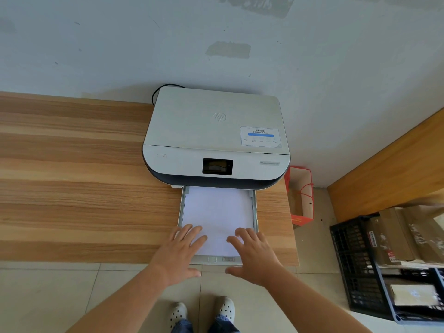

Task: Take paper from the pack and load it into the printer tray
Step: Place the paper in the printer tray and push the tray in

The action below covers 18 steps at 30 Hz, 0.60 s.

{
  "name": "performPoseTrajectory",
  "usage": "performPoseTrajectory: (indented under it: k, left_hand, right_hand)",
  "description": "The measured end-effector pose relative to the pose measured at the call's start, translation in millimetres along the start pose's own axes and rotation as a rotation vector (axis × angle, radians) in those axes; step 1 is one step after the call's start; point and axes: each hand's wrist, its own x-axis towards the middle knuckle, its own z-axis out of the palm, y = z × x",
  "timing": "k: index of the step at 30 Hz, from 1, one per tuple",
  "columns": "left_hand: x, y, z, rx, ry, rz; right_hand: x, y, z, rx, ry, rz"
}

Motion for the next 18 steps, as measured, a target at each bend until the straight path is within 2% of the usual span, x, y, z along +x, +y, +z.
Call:
performPoseTrajectory:
  k: [4,9,18]
  left_hand:
    - [1,0,-3,0.006,0.018,-0.022]
    - [1,0,-4,-0.022,0.164,0.000]
    - [8,-5,-6,0.008,0.171,-0.055]
  right_hand:
    - [1,-5,10,-0.069,-0.013,-0.007]
    - [5,-5,11,-0.070,-0.004,0.033]
    - [17,9,2,-0.071,0.035,0.112]
